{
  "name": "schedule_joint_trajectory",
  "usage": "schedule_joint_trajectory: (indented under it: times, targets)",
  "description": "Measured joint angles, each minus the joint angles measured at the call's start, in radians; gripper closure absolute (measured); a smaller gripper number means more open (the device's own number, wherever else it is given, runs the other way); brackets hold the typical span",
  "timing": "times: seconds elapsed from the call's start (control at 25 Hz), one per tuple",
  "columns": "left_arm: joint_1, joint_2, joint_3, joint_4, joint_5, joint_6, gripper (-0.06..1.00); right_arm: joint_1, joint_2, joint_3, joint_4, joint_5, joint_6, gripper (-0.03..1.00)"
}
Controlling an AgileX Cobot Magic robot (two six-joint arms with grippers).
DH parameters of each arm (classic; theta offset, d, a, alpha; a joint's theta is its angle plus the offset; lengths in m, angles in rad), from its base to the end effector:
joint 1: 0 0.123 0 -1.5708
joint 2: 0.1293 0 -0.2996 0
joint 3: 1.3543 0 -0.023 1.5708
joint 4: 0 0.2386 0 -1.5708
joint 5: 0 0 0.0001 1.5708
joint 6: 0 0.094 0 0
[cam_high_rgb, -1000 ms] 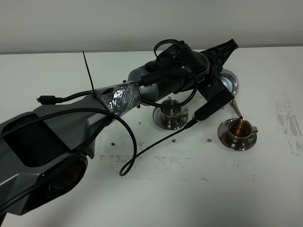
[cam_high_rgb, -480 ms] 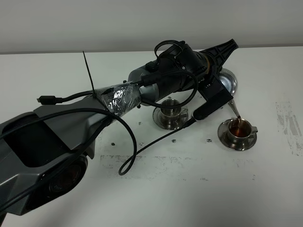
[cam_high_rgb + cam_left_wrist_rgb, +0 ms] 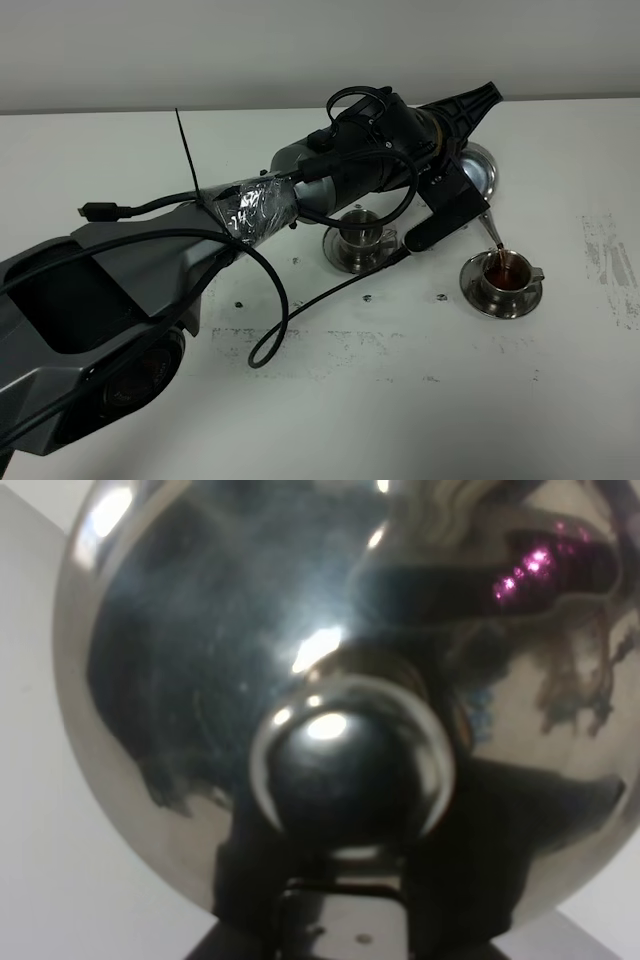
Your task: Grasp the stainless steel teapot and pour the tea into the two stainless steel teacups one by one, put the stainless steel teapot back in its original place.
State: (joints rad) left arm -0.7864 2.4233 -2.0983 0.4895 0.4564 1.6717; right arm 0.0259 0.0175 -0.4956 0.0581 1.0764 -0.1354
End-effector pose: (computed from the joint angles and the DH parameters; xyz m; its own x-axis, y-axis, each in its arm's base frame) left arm 0.4092 -0.3824 0.2001 0.7130 0.4684 0.5217 0.0642 -0.7846 0.6167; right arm -0.0255 0.0041 0.2681 -0.4779 -0.1199 -0.8702 -0.1226 0.9901 -0.0691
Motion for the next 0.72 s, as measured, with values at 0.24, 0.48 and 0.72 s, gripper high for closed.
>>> schedule_joint_trajectory:
  times: [0.24, 0.48, 0.72]
  targets:
    - [0.000, 0.000, 0.000, 0.010, -0.003, -0.001, 0.77, 0.000, 0.000, 0.000, 0.000, 0.000, 0.000, 0.73]
    - [0.000, 0.000, 0.000, 0.022, -0.015, -0.001, 0.77, 0.000, 0.000, 0.000, 0.000, 0.000, 0.000, 0.73]
    - [0.000, 0.000, 0.000, 0.022, -0.025, -0.002, 0.77, 0.000, 0.000, 0.000, 0.000, 0.000, 0.000, 0.73]
